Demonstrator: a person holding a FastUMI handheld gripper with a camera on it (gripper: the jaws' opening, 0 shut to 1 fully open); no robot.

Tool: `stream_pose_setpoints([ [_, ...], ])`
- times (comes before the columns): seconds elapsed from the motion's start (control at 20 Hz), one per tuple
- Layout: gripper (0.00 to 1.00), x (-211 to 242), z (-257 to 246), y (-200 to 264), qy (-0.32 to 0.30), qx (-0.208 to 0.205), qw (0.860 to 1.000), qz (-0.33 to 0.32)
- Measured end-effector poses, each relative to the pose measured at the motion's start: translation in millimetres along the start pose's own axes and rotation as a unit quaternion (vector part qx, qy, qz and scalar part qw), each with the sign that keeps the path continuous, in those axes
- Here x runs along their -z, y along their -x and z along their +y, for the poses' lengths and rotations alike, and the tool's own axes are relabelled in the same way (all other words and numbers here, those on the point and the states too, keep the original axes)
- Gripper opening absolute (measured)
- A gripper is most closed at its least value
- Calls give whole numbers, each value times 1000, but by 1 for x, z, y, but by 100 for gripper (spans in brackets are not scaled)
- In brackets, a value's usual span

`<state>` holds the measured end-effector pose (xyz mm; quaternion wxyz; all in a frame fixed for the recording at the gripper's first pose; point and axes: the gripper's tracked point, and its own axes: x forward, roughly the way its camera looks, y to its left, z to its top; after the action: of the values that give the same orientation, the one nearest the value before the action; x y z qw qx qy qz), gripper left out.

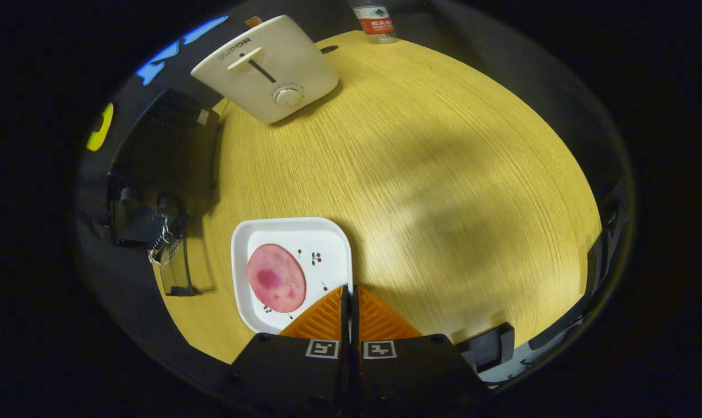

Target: Open the toaster oven, put the food inside, and close the toaster oven door.

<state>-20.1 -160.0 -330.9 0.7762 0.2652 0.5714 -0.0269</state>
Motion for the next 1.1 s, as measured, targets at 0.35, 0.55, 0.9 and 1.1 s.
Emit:
stream_pose_setpoints([
  [0.35,2,19,24,33,-54,-54,996,-38],
  [0.55,2,30,38,48,-91,-85,991,-52],
  [0.9,2,48,64,82,-126,-130,980,-83],
  [1.1,2,66,101,103,-129,-172,972,-91],
])
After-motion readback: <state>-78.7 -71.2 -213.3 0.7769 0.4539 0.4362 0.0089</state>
